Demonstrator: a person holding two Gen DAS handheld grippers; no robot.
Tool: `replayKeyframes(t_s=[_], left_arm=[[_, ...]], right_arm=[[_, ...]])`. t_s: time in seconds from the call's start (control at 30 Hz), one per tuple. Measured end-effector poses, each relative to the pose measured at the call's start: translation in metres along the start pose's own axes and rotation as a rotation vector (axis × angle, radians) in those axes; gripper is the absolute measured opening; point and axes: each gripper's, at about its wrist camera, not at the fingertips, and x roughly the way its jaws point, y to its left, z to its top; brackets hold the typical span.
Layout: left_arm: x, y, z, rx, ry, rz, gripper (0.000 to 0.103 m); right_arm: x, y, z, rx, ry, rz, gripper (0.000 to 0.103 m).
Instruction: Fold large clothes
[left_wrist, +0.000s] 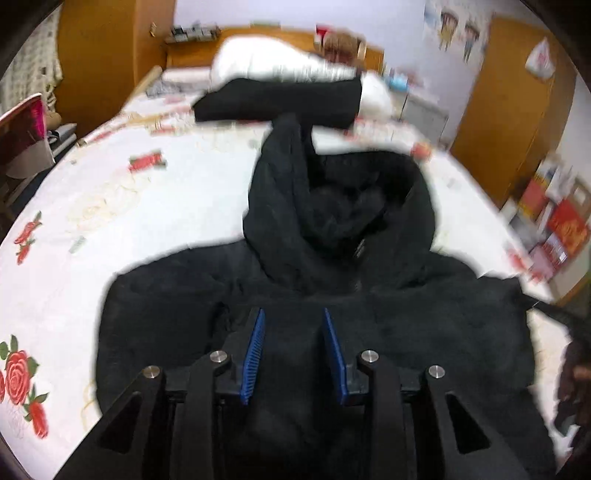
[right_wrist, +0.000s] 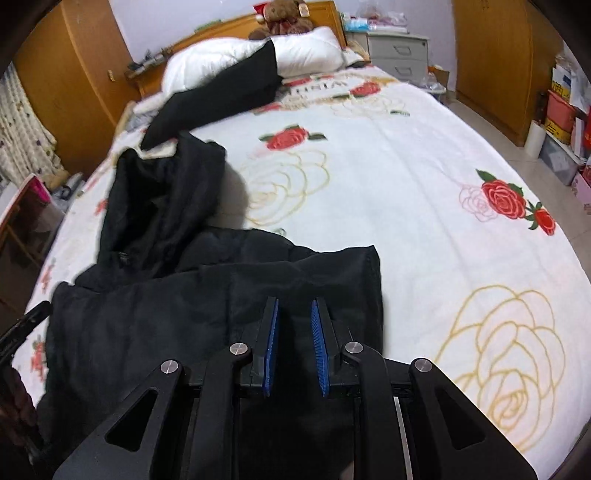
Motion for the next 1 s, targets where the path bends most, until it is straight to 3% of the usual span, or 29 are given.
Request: replayKeyframes(t_s=[0.1, 0.23, 0.37, 0.47, 0.6, 0.67, 0.77, 0.87, 1.0], left_arm=[[0.034, 0.007, -0.016, 0.008, 0.026, 0.026, 0.034], [0.042, 0.006, -0.025, 0.005, 0.000, 0.037, 0.034], [0.042, 0.004, -0.019, 0.020, 0.024, 0.054, 0.034], [0.013, 0.006, -0.011, 0.002, 0.017, 0.037, 0.031], [-0.044, 0.004, -0.025, 0.035, -0.095, -0.018, 0.031], [-0.044, 0.005, -0.037, 0.058, -0.078, -0.014, 0.031], [-0.010, 0.018, -0.055, 0.014, 0.039, 0.022, 0.031], [-0.003, 0.027, -0.061, -0.025, 0.040, 0.007, 0.031], [0.001, 0.020, -0.062, 0.013, 0.034, 0.030, 0.032]], right_arm=[[0.028, -0.005, -0.008, -0.002, 0.049, -0.006, 0.018], [0.042, 0.000, -0.017, -0.027, 0.043, -0.010, 0.018], [0.037, 0.003, -0.013, -0.040, 0.058, -0.027, 0.018], [-0.002, 0.005, -0.008, -0.034, -0.003, 0.010, 0.018], [-0.048, 0.010, -0.026, -0.040, -0.052, 0.089, 0.018], [-0.045, 0.019, -0.037, -0.067, -0.021, 0.095, 0.018], [-0.018, 0.023, -0.050, -0.079, 0.066, 0.067, 0.018], [-0.002, 0.024, -0.055, -0.071, 0.088, 0.067, 0.016], [0.006, 0.031, -0.058, -0.113, 0.102, 0.036, 0.016]])
